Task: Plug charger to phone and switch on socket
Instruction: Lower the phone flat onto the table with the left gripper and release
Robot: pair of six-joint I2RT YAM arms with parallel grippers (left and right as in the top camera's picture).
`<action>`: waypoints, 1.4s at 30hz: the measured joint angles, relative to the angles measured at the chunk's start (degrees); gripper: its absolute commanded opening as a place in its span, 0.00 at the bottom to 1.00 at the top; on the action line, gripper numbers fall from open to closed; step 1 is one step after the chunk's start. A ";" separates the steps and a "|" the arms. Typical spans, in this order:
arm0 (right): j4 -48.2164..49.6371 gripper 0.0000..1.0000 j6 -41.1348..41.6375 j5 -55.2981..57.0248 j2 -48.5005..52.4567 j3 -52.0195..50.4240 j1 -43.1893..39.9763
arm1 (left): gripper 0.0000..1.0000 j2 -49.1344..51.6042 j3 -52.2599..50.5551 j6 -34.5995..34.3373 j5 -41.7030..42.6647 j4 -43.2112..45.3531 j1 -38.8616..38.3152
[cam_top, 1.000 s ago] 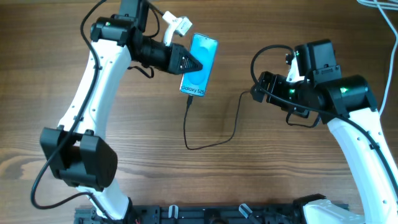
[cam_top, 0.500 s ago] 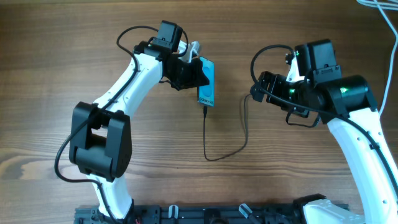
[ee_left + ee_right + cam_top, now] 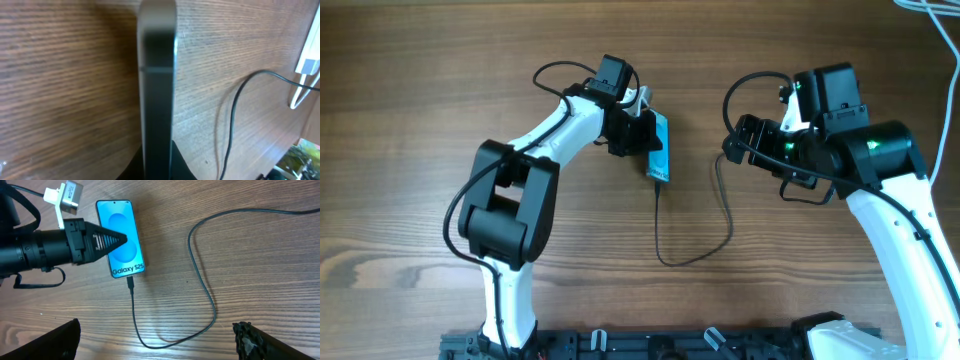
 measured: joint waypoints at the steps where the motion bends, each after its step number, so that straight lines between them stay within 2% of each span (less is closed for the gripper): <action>1: 0.00 1.00 0.00 0.00 0.00 0.00 0.00 | 0.11 0.04 0.00 -0.02 -0.20 0.26 0.00; 3: -0.02 1.00 0.02 0.00 0.00 0.00 0.00 | 0.15 0.07 0.00 -0.22 -1.09 0.55 0.00; 9: -0.07 1.00 0.00 0.00 0.00 0.00 0.00 | 0.16 0.11 0.00 -0.42 -2.64 0.50 0.00; 10: -0.09 1.00 0.02 0.00 0.00 0.00 0.00 | 0.22 0.11 0.00 -0.42 -2.69 0.50 0.00; 12: -0.09 1.00 0.02 0.00 0.00 0.00 0.00 | 0.22 0.11 0.00 -0.59 -3.02 0.48 0.00; 13: -0.09 1.00 0.00 0.00 0.00 0.00 0.00 | 0.30 0.11 0.00 -0.59 -3.48 0.24 0.00; 18: -0.11 1.00 0.02 0.00 0.00 0.00 0.00 | 0.35 0.11 0.00 -0.68 -8.17 -2.12 0.00; 25: -0.37 1.00 0.00 0.00 0.00 0.00 0.00 | 0.50 0.11 0.00 -0.61 -11.26 -3.67 0.00; 26: -0.44 1.00 0.00 0.02 0.00 0.00 0.00 | 0.63 0.11 0.00 -0.63 -11.61 -3.98 0.00; 30: -0.74 1.00 0.00 0.00 0.00 0.00 0.00 | 0.77 -0.22 0.74 -0.63 -14.14 -6.38 -0.11; 33: -1.77 1.00 0.02 0.70 0.00 0.00 0.00 | 1.00 -0.74 0.96 -0.66 -16.00 -7.98 0.28; 37: -0.63 1.00 0.31 6.36 0.00 0.00 -0.24 | 1.00 -3.28 1.03 -0.61 -18.58 -12.33 4.63; 39: -0.48 0.99 0.28 8.15 0.02 0.00 -2.89 | 1.00 -9.42 0.98 -0.61 -19.23 -12.59 8.26; 42: -1.55 1.00 -0.66 8.76 2.45 1.90 -12.81 | 1.00 -23.19 1.29 -0.61 -19.39 -12.52 14.21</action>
